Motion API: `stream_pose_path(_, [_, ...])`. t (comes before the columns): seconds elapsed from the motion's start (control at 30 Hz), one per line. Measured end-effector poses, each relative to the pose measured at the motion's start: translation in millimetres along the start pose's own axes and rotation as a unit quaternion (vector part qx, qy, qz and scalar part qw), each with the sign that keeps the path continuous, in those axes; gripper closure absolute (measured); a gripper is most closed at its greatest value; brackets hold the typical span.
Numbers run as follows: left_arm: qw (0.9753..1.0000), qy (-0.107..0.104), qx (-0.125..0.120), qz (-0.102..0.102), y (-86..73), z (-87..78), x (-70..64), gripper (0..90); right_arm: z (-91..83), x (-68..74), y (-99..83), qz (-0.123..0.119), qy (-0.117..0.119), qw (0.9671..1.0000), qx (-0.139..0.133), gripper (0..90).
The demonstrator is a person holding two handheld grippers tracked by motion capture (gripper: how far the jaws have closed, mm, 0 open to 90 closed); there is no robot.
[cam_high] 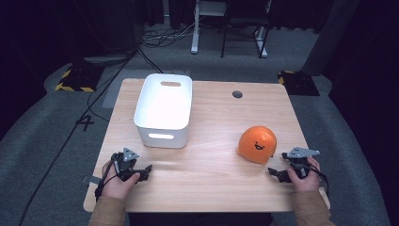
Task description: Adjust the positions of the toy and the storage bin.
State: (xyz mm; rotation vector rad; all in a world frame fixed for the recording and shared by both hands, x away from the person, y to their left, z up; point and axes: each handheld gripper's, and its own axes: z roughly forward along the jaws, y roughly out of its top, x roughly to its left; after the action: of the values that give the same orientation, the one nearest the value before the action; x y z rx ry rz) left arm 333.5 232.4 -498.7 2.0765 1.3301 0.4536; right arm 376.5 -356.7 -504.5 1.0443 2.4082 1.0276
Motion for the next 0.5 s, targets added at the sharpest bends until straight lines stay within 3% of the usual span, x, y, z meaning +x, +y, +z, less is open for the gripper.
stream_pose_path(0.1, [0.9998, -0.016, 0.0, -0.016, 2.2, -4.5, 2.7, 24.9, 0.0, 0.0, 0.0, 0.0, 0.0, 1.0, 0.0, 4.4])
stream_pose_path(0.5, [0.9988, -0.035, -0.023, -0.026, 12.5, -26.1, 7.4, 22.1, 0.0, 0.1, 0.0, 0.0, 0.0, 1.0, 0.0, 4.4])
